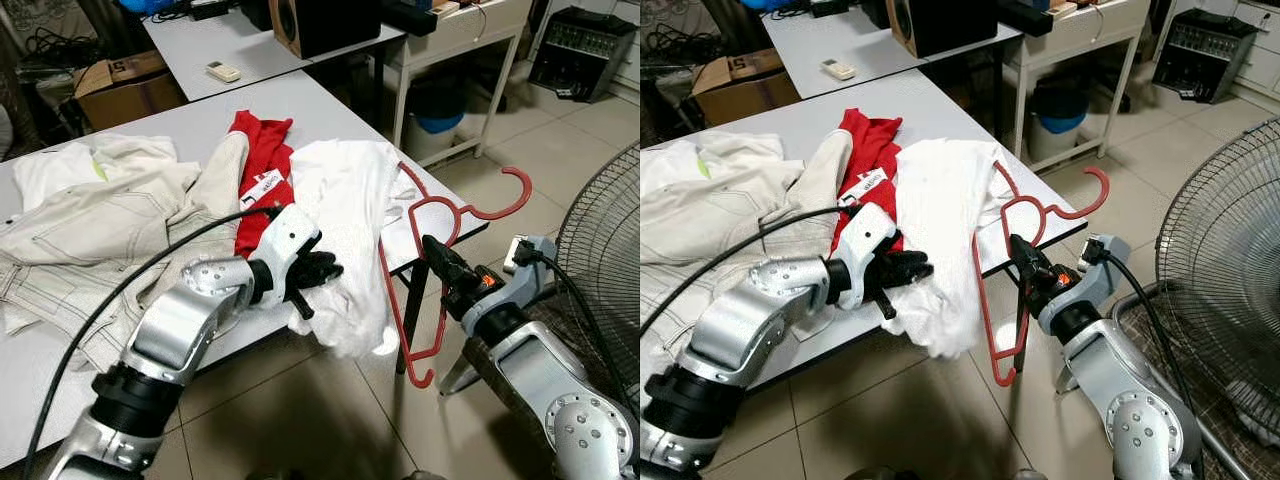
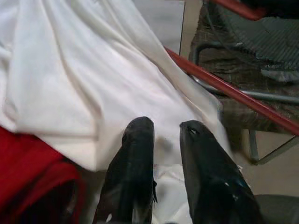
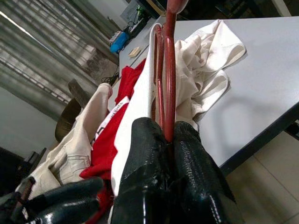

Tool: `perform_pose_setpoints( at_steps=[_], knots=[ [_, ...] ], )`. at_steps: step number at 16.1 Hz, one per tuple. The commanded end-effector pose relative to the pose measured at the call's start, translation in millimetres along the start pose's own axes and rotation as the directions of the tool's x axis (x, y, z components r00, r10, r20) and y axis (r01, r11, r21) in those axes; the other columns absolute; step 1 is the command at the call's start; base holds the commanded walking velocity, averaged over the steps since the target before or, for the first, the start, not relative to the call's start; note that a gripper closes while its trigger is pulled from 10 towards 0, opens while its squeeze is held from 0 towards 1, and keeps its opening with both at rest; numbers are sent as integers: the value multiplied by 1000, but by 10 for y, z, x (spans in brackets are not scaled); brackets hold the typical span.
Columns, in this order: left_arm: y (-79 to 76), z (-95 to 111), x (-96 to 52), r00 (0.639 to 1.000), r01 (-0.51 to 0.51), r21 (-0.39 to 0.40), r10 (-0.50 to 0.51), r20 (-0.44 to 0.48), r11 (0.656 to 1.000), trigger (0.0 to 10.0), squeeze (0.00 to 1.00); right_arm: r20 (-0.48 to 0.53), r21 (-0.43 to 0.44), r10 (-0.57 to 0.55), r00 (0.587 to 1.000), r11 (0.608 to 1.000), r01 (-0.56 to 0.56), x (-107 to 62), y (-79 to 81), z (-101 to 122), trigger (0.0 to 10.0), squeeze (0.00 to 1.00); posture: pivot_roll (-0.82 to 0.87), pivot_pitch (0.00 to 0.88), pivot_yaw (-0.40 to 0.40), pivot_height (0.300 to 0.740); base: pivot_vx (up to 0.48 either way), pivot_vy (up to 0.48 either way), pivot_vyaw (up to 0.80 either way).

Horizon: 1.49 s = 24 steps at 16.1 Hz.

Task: Hang hanger

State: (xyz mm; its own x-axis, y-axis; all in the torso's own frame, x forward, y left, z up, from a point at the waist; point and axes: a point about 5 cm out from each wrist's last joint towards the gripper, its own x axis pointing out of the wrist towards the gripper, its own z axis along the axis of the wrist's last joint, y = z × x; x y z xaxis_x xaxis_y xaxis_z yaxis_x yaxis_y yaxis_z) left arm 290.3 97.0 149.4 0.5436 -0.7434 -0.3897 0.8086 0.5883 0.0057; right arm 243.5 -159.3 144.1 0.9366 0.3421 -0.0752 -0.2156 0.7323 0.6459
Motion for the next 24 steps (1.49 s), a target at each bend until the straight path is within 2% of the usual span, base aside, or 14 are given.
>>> perform_pose_setpoints(
  at_steps=[1,3,4,5,6,8,9,10,11,14,17,20,23,24],
  knots=[
    [27,-20,-19,1000,-28,-35,28,-4,999,10000,0,3,0,40,999,999,-40,24,86,23,10000,0,-62,21,134,740,0,0,0],
    [-42,-21,29,999,-26,-118,30,31,993,10000,0,-4,-6,47,999,999,-47,26,103,14,10000,0,-64,22,135,740,0,0,0],
    [-78,1,47,999,-17,-128,24,49,992,10000,0,-3,-5,50,999,999,-50,21,109,15,10000,0,-64,22,134,740,0,0,0],
    [-172,63,105,996,10,-146,3,92,989,10000,616,-3,-2,56,998,998,-56,11,113,16,10000,0,-66,23,132,740,0,0,0],
    [-222,87,159,995,13,-146,2,103,989,10000,1000,-10,-3,66,998,998,-66,1,118,12,10000,0,-67,23,130,740,0,0,0],
    [-233,79,210,996,-12,-115,22,89,993,10000,1000,-20,-11,81,997,997,-81,-10,128,7,10000,0,-71,27,127,740,0,0,0],
    [-203,43,281,995,-77,-53,80,55,996,10000,1000,-40,-32,107,993,994,-108,-45,139,8,10000,0,-77,31,128,740,0,0,0],
    [-170,11,311,992,-123,3,123,23,992,10000,129,-38,-31,136,990,990,-137,-105,142,48,10000,0,-85,37,126,740,0,0,0],
    [-165,5,313,991,-131,7,131,18,991,10000,0,-37,-33,138,990,990,-140,-120,138,59,10000,0,-85,37,126,740,0,0,0],
    [-183,17,330,988,-150,-54,152,29,987,10000,0,-27,-14,209,978,978,-209,-287,113,159,10000,0,-98,44,117,740,0,0,0],
    [-302,96,390,985,-84,-178,109,133,980,10000,0,-77,-44,264,961,962,-268,-450,83,204,10000,0,-112,53,106,740,0,0,0],
    [-399,125,380,980,-4,-257,55,192,966,10000,0,-85,-54,291,953,954,-296,-480,97,252,10000,0,-114,53,102,740,0,0,0],
    [-388,51,380,986,-32,-243,71,153,970,10000,0,-93,-61,304,948,949,-310,-486,101,264,10000,0,-111,53,102,740,0,0,0],
    [-388,51,375,984,-20,-266,66,166,964,10000,0,-99,-64,311,945,946,-318,-488,107,264,10000,0,-112,54,103,740,0,0,0]
  ],
)
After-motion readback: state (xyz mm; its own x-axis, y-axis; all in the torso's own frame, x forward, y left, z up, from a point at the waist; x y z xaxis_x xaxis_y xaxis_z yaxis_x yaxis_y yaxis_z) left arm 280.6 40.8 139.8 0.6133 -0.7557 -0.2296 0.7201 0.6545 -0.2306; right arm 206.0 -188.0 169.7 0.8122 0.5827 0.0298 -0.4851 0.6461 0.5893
